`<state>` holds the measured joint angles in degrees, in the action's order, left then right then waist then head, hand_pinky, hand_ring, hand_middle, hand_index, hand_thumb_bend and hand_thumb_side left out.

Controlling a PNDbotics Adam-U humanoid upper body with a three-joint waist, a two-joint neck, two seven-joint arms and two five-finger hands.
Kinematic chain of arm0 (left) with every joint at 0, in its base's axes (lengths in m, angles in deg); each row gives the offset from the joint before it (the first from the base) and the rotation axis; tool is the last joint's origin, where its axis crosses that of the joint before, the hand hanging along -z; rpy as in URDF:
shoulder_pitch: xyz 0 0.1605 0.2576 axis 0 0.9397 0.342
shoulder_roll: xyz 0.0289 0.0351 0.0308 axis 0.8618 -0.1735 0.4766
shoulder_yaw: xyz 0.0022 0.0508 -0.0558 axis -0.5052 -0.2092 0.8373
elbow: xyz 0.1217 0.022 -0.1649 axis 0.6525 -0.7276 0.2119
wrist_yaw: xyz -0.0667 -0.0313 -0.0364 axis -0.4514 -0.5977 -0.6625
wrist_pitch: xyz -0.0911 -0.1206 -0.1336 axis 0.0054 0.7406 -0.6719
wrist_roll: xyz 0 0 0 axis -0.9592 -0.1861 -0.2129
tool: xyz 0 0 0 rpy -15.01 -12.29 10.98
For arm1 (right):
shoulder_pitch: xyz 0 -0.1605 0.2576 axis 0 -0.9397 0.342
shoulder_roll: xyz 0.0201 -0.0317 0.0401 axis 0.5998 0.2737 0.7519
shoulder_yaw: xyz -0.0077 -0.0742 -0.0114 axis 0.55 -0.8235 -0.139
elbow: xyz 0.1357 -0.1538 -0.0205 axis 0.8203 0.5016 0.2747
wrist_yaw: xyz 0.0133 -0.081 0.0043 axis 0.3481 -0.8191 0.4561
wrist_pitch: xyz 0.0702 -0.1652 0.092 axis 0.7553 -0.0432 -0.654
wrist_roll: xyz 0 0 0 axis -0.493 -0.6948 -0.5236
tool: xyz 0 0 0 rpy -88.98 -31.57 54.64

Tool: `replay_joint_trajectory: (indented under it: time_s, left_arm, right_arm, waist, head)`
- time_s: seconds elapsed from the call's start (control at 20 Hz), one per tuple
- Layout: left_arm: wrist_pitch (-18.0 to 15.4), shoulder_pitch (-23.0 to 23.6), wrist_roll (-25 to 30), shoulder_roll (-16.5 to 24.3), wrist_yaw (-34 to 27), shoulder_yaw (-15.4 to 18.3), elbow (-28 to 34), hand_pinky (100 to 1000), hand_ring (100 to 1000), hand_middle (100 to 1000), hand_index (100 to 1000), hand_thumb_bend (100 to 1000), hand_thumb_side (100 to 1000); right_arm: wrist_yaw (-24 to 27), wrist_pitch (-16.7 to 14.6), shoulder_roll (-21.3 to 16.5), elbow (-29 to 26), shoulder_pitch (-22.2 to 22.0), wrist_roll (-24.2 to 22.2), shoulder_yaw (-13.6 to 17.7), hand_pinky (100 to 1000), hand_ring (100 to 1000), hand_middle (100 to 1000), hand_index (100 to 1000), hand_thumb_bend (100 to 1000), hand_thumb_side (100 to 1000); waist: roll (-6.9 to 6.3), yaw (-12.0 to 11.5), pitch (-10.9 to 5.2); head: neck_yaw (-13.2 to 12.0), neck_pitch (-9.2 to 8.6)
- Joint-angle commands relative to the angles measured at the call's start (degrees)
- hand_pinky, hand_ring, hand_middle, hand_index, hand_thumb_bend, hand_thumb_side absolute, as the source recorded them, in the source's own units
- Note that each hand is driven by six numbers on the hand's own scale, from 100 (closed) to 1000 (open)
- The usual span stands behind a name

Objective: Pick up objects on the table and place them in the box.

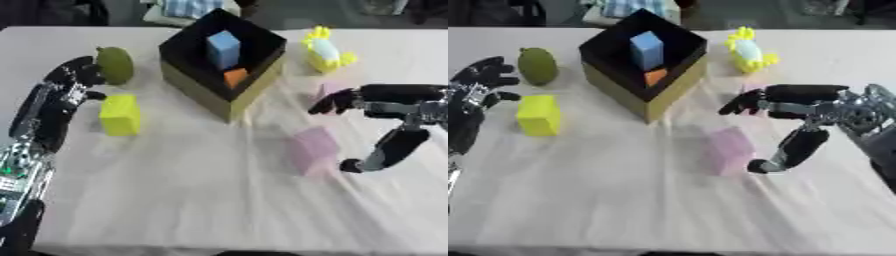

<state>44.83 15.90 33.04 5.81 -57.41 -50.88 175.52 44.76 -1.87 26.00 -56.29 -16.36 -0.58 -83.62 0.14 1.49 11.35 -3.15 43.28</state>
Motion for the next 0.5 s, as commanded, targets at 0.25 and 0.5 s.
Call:
replay_joint_trajectory:
  time_s: [0.25, 0.5]
  left_arm:
    - [-0.08, -0.48, 0.41, 1.01, 0.01, -0.20, 1.14, 668, 769, 749, 858, 485, 603]
    - [-0.09, -0.53, 0.59, 0.92, -0.04, -0.30, 1.18, 668, 769, 749, 859, 483, 604]
  right_arm:
    - [-2.32, -1.64, 1.17, 2.71, 1.66, -0.28, -0.57, 851, 917, 904, 970, 429, 246]
    - [-3.57, -2.41, 2.12, 4.69, 1.76, -0.74, -1.15, 848, 906, 890, 958, 415, 248]
  waist:
    - [0.49, -0.22, -1.48]
    - [0.41, -0.36, -1.41]
  head:
    - [0.31, 0.34]
    - [0.39, 0.43]
